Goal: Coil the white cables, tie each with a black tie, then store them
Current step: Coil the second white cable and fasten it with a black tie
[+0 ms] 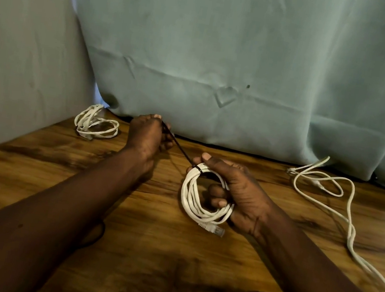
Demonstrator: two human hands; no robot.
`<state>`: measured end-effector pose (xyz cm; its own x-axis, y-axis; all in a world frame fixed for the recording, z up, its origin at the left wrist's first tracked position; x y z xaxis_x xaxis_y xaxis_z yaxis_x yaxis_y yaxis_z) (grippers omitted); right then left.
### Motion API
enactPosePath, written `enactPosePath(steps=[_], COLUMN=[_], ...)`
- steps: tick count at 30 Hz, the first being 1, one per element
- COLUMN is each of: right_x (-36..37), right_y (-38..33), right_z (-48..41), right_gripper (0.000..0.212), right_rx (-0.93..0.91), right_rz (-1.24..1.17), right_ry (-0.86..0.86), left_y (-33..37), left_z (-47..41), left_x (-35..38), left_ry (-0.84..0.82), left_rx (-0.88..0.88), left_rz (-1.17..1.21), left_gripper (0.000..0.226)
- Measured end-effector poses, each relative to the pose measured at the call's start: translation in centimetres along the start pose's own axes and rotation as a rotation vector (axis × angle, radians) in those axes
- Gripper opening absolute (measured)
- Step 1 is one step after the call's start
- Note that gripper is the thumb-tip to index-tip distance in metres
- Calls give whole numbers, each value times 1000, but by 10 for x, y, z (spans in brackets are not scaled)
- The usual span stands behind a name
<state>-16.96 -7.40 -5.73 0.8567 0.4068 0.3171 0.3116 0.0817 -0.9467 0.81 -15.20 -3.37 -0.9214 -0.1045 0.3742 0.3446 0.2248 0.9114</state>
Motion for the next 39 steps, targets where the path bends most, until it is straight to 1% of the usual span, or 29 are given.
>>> enactPosePath(steps=[4,8,12,14,16,19,20,22,23,25,27,28,30,32,35,38,39], right_x=[8,13,24,32,39,44,46,48,47,40,27,20,8,1,-4,-2,-1], right_y=[0,3,7,7,8,9,10,12,13,13,11,9,5,2,0,1,2], right_z=[3,1,0,3,5,3,2,1,0,1,1,1,3,3,3,6,6], right_gripper=[24,34,33,26,14,8,9,13,16,22,25,23,17,13,11,11,12], right_rx=[-21,-59,-39,-18,0,0,3,-4,-16,-52,-99,-121,-139,-158,-212,-209,-207], right_rz=[-16,-35,-112,-159,-194,-176,-166,-155,-138,-108,-147,-180,-222,-246,-243,-247,-251], right_ry=[-6,-8,-35,-57,-64,-62,-76,-80,-61,-10,39,74,150,211,274,310,315], left_y=[-2,-2,-4,-6,-5,-4,-5,-11,-13,-10,-11,-14,-18,-20,-22,-17,-18], left_z=[-1,-1,-3,-2,-2,-1,-1,-8,-9,0,3,4,6,11,19,23,25], left_x=[-3,-5,-7,-6,-6,-6,-7,-12,-11,-2,6,9,14,17,22,23,23], left_ry=[-1,-5,12,25,58,116,154,208,187,89,48,10,-101,-229,-380,-595,-671], left_rx=[-41,-75,-87,-98,-96,-63,-37,-18,-15,-28,-61,-91,-162,-210,-222,-200,-161], left_rz=[-32,-31,-128,-163,-203,-220,-215,-232,-228,-193,-70,11,98,101,110,-4,-52], left_gripper=[33,27,32,32,30,17,18,41,39,20,32,31,23,22,25,21,26])
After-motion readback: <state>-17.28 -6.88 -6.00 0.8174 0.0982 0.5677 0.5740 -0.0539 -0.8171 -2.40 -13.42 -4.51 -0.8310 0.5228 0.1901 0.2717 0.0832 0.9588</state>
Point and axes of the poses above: each hand's wrist, its own z-axis away from the middle knuckle, its own x-axis out of the palm, y = z × x, the point moved 3 cm from there along -z, towards the middle knuckle, and after that the axes turned 9 degrees about -y, right-handed, at the moved point
